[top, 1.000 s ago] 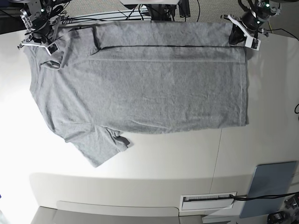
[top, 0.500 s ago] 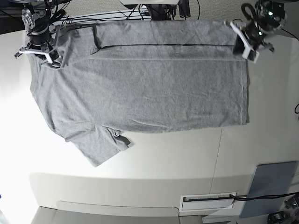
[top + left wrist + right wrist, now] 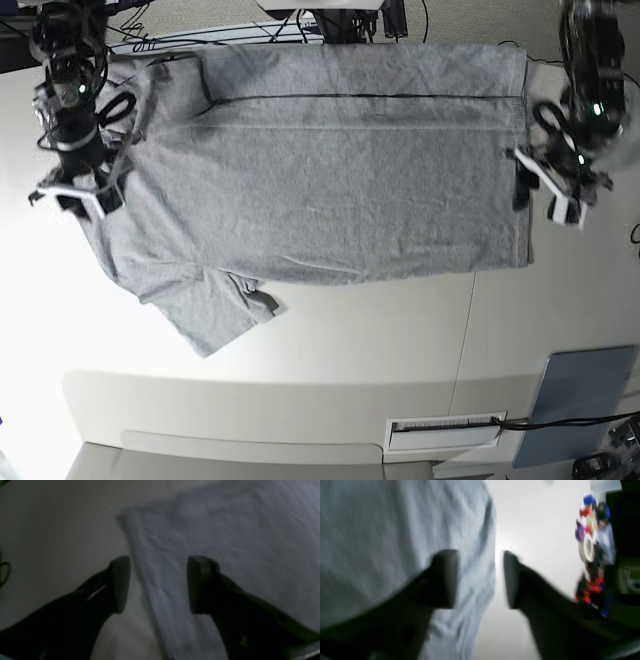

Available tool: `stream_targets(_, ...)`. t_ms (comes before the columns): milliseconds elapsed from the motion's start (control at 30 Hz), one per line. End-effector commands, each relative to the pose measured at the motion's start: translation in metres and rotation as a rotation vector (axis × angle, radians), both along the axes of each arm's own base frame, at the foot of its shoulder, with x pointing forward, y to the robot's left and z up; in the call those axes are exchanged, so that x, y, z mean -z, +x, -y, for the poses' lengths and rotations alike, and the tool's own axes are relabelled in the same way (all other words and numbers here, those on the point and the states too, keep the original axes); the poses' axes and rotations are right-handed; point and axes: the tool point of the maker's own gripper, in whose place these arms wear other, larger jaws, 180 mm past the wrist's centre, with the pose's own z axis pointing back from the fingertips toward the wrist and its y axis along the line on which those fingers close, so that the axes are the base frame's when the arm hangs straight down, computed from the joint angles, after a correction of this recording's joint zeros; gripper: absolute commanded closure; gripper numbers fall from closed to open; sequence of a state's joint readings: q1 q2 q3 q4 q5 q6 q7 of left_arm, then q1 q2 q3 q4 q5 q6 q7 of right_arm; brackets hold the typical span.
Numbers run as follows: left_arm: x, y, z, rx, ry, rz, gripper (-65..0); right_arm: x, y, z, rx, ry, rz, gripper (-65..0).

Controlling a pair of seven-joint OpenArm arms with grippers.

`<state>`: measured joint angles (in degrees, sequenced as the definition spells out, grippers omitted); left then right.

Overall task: Fold the T-shirt properly
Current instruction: 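Reach both grippers down the shirt sides to the hem corners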

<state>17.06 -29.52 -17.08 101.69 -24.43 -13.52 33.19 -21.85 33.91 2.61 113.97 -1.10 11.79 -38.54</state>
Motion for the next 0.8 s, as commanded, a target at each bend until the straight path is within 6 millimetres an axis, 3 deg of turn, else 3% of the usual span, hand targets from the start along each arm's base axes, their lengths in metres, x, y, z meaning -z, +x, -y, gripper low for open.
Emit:
stream_targets(0,-0.011,0.014,-0.006,-0.011,-0.004,0.044,-36.5,-0.013,0.012,0.004,0.010,0.011,0.051,-35.5)
stream_targets(167,0.002,0.047,-0.017,-0.054,-0.112,0.031,-36.5,-0.007,0.038,0.012,0.111,0.195,0.027,-35.4)
stream_targets(300,0.014,0.071,-0.022,-0.099,-0.193,-0.002,-36.5,-0.003,0.061,0.034,0.185,0.252,0.027,-35.4)
stream_targets(467,0.017,0.097,-0.035,-0.151,-0.234,-0.018,-36.4,0.007,0.079,0.040,0.196,0.345,-0.035,-35.4)
stream_targets(767,0.046,0.111,-0.034,-0.178,-0.307,-0.143,-36.4,-0.012,0.099,0.036,0.171,0.396,0.008,-35.4)
